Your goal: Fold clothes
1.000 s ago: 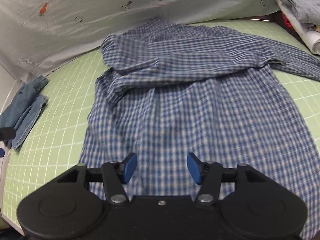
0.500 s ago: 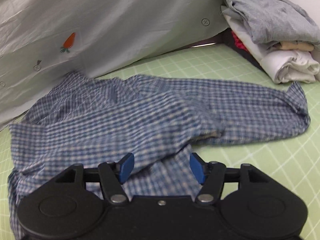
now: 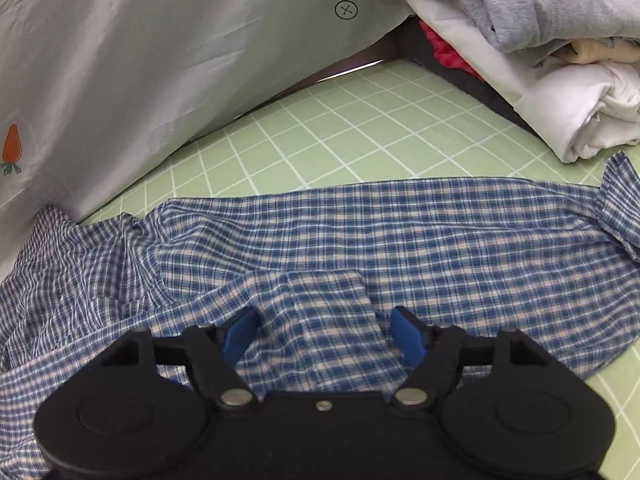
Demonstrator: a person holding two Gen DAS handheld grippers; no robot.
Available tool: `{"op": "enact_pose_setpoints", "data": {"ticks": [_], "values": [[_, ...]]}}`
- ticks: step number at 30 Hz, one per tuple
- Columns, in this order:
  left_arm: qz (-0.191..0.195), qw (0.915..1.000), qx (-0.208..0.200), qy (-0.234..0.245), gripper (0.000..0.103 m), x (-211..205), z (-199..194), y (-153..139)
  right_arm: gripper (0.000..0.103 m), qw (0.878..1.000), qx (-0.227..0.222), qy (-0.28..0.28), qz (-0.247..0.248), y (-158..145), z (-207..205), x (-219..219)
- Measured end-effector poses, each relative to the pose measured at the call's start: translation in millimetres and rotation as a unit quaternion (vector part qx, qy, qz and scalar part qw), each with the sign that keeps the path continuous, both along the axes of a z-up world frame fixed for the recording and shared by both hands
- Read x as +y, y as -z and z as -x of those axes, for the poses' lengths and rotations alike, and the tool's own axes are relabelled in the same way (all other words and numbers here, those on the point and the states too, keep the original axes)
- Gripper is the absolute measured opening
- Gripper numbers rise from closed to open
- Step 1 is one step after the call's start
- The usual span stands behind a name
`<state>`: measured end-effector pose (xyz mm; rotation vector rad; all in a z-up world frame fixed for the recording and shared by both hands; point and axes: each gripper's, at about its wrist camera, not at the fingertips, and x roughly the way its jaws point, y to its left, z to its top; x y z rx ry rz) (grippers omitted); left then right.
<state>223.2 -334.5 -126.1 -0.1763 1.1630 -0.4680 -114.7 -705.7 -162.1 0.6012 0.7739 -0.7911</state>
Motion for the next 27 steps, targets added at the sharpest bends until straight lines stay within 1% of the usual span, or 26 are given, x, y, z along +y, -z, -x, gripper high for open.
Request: {"op": "enact_pose_setpoints", "data": {"ticks": [1, 2, 3, 4, 5, 7, 10, 12, 14, 16, 17, 19, 21, 24, 27], "values": [[0.007, 0.9999, 0.007, -0.001, 0.060, -2, -3, 3, 0.050, 1.000, 0.003, -0.012, 0.002, -1, -1, 1], [0.014, 0.9998, 0.013, -0.003, 0.050, -4, -6, 5, 0.043, 1.000, 0.006, -0.025, 0.004, -1, -3, 1], [0.022, 0.9996, 0.018, -0.007, 0.042, -5, -7, 7, 0.024, 0.999, 0.008, -0.039, 0.005, -2, -4, 2], [0.031, 0.9992, 0.022, -0.011, 0.019, -6, -9, 9, 0.012, 0.999, 0.008, -0.051, 0.007, -5, -6, 2], [0.036, 0.9989, 0.023, -0.015, 0.002, -7, -10, 10, 0.012, 0.998, 0.008, -0.057, 0.015, -9, -8, 4], [0.039, 0.9988, 0.013, -0.028, 0.002, -10, -12, 6, 0.010, 0.997, 0.003, -0.065, 0.040, -21, -11, 5], [0.039, 0.9982, -0.027, -0.036, 0.001, -14, -18, -12, 0.008, 0.994, -0.023, -0.064, 0.084, -52, -15, -1], [0.042, 0.9969, -0.057, -0.032, 0.001, -21, -25, -29, 0.008, 0.991, -0.039, -0.057, 0.118, -74, -18, -8], [0.044, 0.9956, -0.081, -0.019, 0.002, -33, -31, -44, 0.008, 0.986, -0.061, -0.049, 0.146, -96, -22, -19], [0.028, 0.9954, -0.091, -0.004, 0.002, -51, -35, -50, 0.008, 0.984, -0.073, -0.046, 0.159, -108, -30, -30], [0.015, 0.9956, -0.093, 0.004, 0.002, -61, -36, -47, 0.008, 0.983, -0.068, -0.046, 0.166, -109, -36, -35], [-0.018, 0.9955, -0.093, 0.010, 0.002, -77, -36, -33, 0.008, 0.983, -0.044, -0.045, 0.173, -100, -46, -43], [-0.048, 0.9948, -0.089, 0.012, 0.002, -89, -37, -17, 0.008, 0.986, -0.020, -0.044, 0.163, -83, -51, -48], [-0.066, 0.9953, -0.071, 0.004, 0.002, -95, -42, 2, 0.008, 0.989, 0.016, -0.044, 0.141, -53, -55, -54], [-0.076, 0.9955, -0.057, 0.001, 0.004, -96, -46, 17, 0.008, 0.992, 0.038, -0.044, 0.115, -29, -55, -58]]}}
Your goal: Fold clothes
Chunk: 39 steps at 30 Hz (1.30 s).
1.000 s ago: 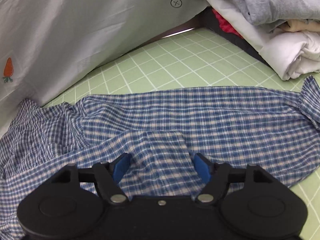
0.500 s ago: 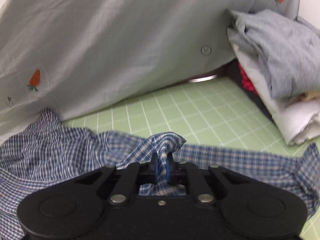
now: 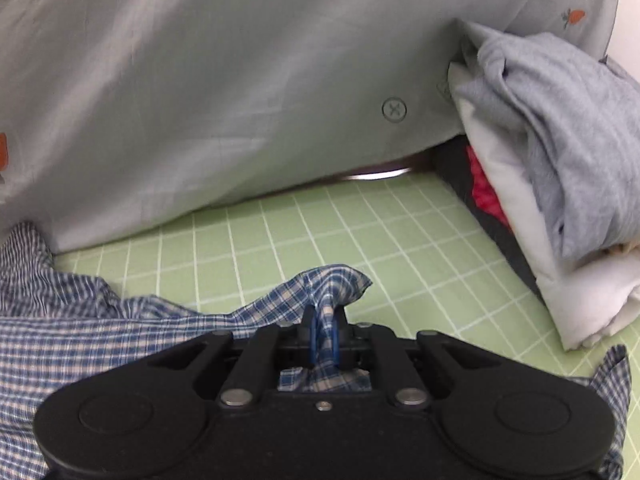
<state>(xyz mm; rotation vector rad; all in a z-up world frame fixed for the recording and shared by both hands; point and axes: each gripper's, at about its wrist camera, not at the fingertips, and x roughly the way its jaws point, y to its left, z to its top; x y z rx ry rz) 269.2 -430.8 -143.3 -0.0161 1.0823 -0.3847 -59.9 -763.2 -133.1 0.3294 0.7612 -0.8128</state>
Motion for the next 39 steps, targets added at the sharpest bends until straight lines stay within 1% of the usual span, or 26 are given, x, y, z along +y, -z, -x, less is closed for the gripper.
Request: {"op": "enact_pose_setpoints", "data": {"ticks": [3, 4, 5, 6, 7, 8, 10, 14, 17, 21, 24, 26, 29, 31, 34, 35, 36, 37, 38, 39], "values": [[-0.014, 0.9998, -0.010, 0.008, 0.010, -2, 1, 4, 0.008, 1.000, 0.007, 0.006, -0.014, 12, 2, 0], [-0.022, 0.9997, -0.009, 0.010, 0.020, -4, 1, 3, 0.008, 1.000, 0.006, 0.007, -0.014, 12, 3, 1], [-0.029, 0.9995, -0.010, 0.009, 0.028, -3, 2, -1, 0.008, 1.000, 0.002, 0.009, -0.012, 10, 5, 4], [-0.031, 0.9994, -0.015, 0.008, 0.045, 0, 4, -6, 0.008, 1.000, -0.001, 0.010, -0.011, 9, 7, 6], [-0.033, 0.9993, -0.019, 0.007, 0.059, 3, 6, -12, 0.008, 1.000, -0.006, 0.011, -0.007, 5, 8, 9], [-0.031, 0.9992, -0.025, 0.006, 0.067, 6, 9, -18, 0.008, 1.000, -0.012, 0.012, -0.001, 0, 9, 12], [-0.012, 0.9991, -0.040, 0.007, 0.073, 18, 19, -35, 0.008, 1.000, -0.027, 0.003, 0.015, -14, 14, 24], [0.003, 0.9977, -0.067, 0.001, 0.078, 50, 52, -68, 0.008, 0.996, -0.057, -0.036, 0.052, -45, 26, 66], [0.003, 0.9969, -0.078, -0.012, 0.079, 84, 93, -93, 0.008, 0.991, -0.073, -0.078, 0.075, -64, 36, 109], [-0.008, 0.9965, -0.083, -0.001, 0.079, 124, 152, -102, 0.008, 0.980, -0.071, -0.150, 0.108, -78, 49, 176], [-0.014, 0.9974, -0.071, 0.001, 0.079, 155, 196, -101, 0.007, 0.966, -0.056, -0.217, 0.130, -78, 63, 232], [-0.019, 0.9980, -0.060, 0.008, 0.079, 172, 222, -97, 0.008, 0.959, -0.043, -0.251, 0.125, -72, 74, 266], [-0.029, 0.9982, -0.049, 0.019, 0.079, 196, 258, -91, 0.007, 0.952, -0.023, -0.286, 0.104, -54, 92, 313], [-0.037, 0.9981, -0.043, 0.024, 0.079, 209, 278, -86, 0.007, 0.953, -0.011, -0.294, 0.079, -39, 104, 336], [-0.040, 0.9984, -0.031, 0.024, 0.079, 222, 303, -80, 0.008, 0.955, 0.002, -0.294, 0.034, -26, 122, 359], [-0.039, 0.9985, -0.030, 0.024, 0.079, 225, 311, -79, 0.010, 0.955, 0.004, -0.295, 0.025, -24, 129, 365], [-0.038, 0.9986, -0.029, 0.021, 0.079, 226, 317, -78, 0.016, 0.955, 0.005, -0.295, 0.018, -23, 135, 370], [-0.037, 0.9988, -0.028, 0.018, 0.079, 227, 323, -77, 0.030, 0.956, 0.003, -0.295, 0.011, -24, 142, 374], [-0.035, 0.9989, -0.027, 0.016, 0.079, 228, 329, -77, 0.036, 0.957, -0.003, -0.291, 0.004, -26, 150, 375], [-0.034, 0.9990, -0.026, 0.013, 0.079, 230, 335, -76, 0.046, 0.958, -0.010, -0.286, 0.001, -29, 157, 375]]}}
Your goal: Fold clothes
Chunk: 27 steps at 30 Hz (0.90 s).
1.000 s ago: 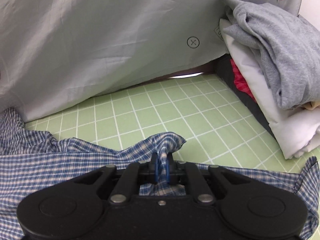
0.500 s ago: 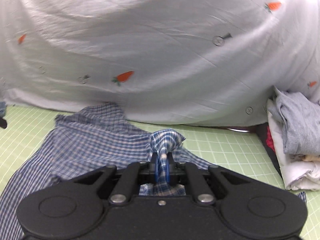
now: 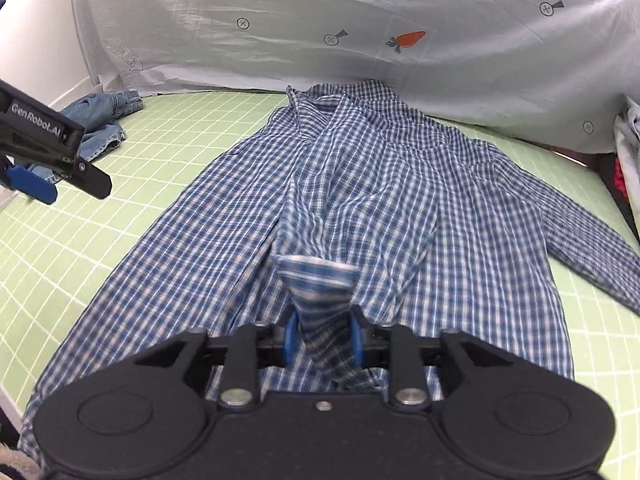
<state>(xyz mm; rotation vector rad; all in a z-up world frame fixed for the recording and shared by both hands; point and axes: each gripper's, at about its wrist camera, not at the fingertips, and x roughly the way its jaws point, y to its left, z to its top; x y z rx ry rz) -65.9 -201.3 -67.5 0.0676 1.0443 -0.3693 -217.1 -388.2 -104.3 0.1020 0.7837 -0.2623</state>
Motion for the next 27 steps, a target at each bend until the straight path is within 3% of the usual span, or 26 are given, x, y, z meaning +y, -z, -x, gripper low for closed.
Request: {"op": "enact_pose_setpoints", "data": {"ticks": [2, 4, 6, 22, 27], "values": [[0.003, 1.0000, 0.002, -0.005, 0.079, 1, 12, 2, 0.059, 1.000, -0.011, 0.011, -0.007, -7, 14, -2], [0.008, 0.9999, 0.003, -0.009, 0.079, -2, 23, 7, 0.092, 0.999, -0.026, 0.031, -0.012, -10, 31, -8], [0.010, 0.9999, 0.008, -0.008, 0.079, -6, 34, 12, 0.103, 0.997, -0.043, 0.056, -0.019, -11, 46, -16], [-0.017, 0.9954, 0.048, 0.081, 0.077, -86, 65, 54, 0.103, 0.977, 0.059, 0.199, -0.052, 38, 110, -70], [-0.012, 0.9921, 0.065, 0.107, 0.058, -105, 66, 63, 0.103, 0.970, 0.076, 0.219, -0.067, 48, 114, -85]]}}
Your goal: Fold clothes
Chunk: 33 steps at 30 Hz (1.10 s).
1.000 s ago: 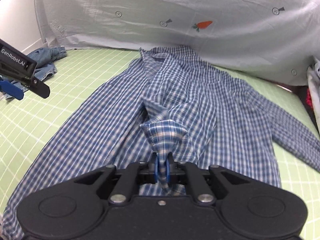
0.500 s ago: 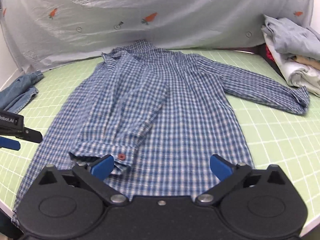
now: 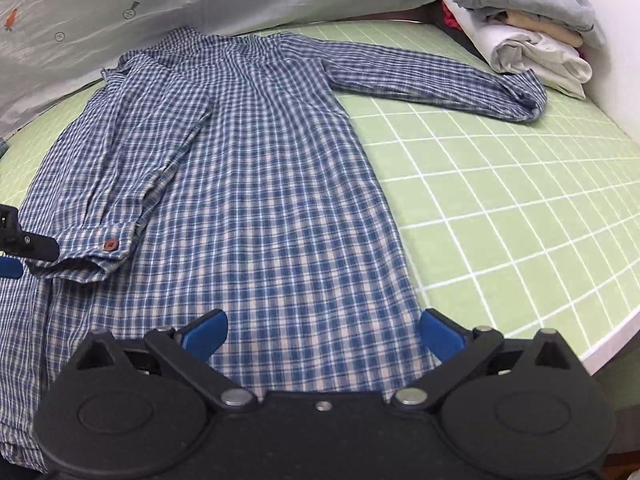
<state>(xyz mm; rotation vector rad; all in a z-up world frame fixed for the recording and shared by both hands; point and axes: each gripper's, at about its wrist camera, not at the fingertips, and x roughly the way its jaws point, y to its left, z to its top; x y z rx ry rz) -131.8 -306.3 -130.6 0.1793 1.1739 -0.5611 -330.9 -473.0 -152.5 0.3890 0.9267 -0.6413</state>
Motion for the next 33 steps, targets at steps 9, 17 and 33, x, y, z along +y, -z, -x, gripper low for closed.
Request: {"op": "enact_pose_setpoints", "data": {"ticks": [9, 17, 33], "values": [[-0.009, 0.9996, -0.001, 0.028, 0.004, -8, 1, -5, 0.103, 1.000, 0.012, -0.008, 0.003, 1, -2, 1], [0.026, 0.9988, -0.017, 0.037, 0.003, 10, 12, -28, 0.103, 1.000, 0.001, -0.012, 0.008, -5, -12, 11], [0.081, 0.9956, 0.021, -0.041, 0.002, 90, 30, -33, 0.103, 0.998, -0.007, -0.054, 0.030, -17, -19, 44]]}}
